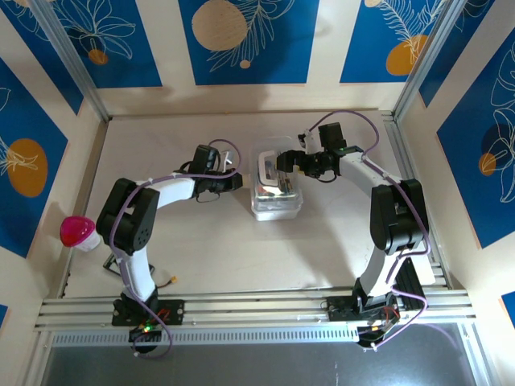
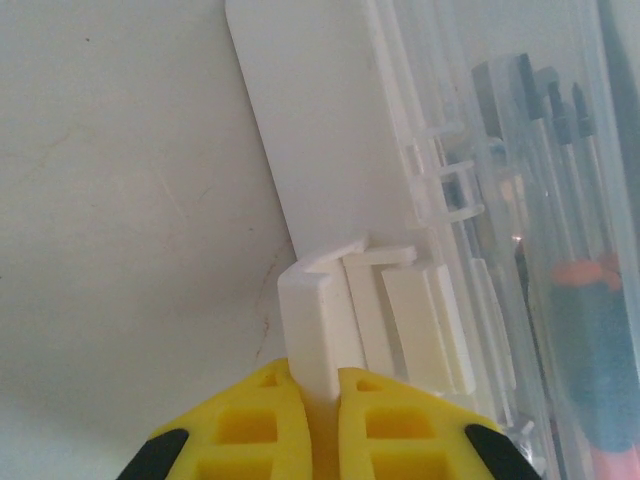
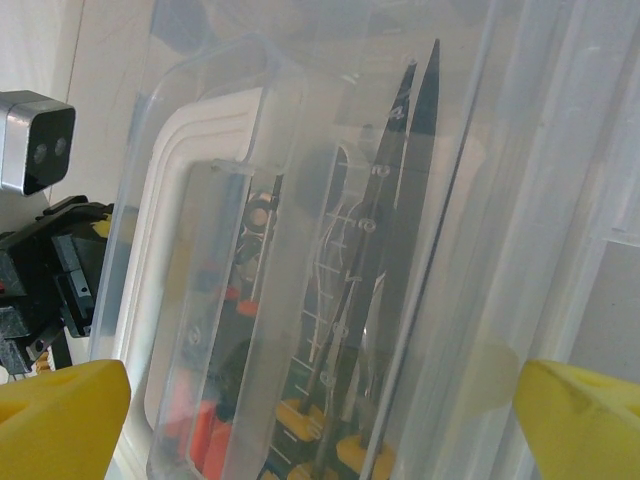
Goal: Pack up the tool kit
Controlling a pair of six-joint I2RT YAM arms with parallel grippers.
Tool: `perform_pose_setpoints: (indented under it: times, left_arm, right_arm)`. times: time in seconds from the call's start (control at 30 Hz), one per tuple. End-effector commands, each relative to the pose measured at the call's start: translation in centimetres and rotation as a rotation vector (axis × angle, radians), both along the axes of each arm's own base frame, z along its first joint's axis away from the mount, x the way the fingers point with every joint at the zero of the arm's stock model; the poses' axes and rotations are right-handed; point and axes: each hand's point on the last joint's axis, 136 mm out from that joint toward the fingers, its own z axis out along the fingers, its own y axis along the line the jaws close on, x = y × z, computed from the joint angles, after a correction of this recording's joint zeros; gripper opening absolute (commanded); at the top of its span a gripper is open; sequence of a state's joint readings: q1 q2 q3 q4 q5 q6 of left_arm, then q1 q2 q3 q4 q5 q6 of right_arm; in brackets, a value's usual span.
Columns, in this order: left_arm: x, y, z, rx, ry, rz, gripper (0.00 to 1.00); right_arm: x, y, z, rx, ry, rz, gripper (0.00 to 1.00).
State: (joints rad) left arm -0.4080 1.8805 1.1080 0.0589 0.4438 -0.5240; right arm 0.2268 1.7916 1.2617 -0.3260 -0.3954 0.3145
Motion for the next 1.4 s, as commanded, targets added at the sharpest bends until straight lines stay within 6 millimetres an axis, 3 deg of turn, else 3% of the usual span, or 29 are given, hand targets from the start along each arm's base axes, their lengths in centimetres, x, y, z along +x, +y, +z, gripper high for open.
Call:
perform_pose_setpoints:
  times: [0.0, 0.93, 1.17, 1.37]
  left_arm:
    - [1.1, 0.3, 2.9, 0.003, -0.09, -0.012, 0.0]
    - [1.1, 3.2, 3.9, 0.237, -0.118, 0.008, 0.0]
    - [0.9, 1.6, 4.4, 0.159, -0.136, -0.035, 0.26]
    - [0.4, 0.1, 4.4, 0.118, -0.136, -0.074, 0.29]
  right_arm:
    - [-4.0, 1.7, -3.2, 0.029, 0.19, 0.077, 0.99]
    - [-4.1, 2.0, -3.7, 0.03, 0.201, 0.082, 0.99]
    - [-4.1, 2.1, -3.8, 0.031, 0.204, 0.086, 0.99]
    - [-4.2, 2.2, -3.8, 0.033, 0.206, 0.09, 0.99]
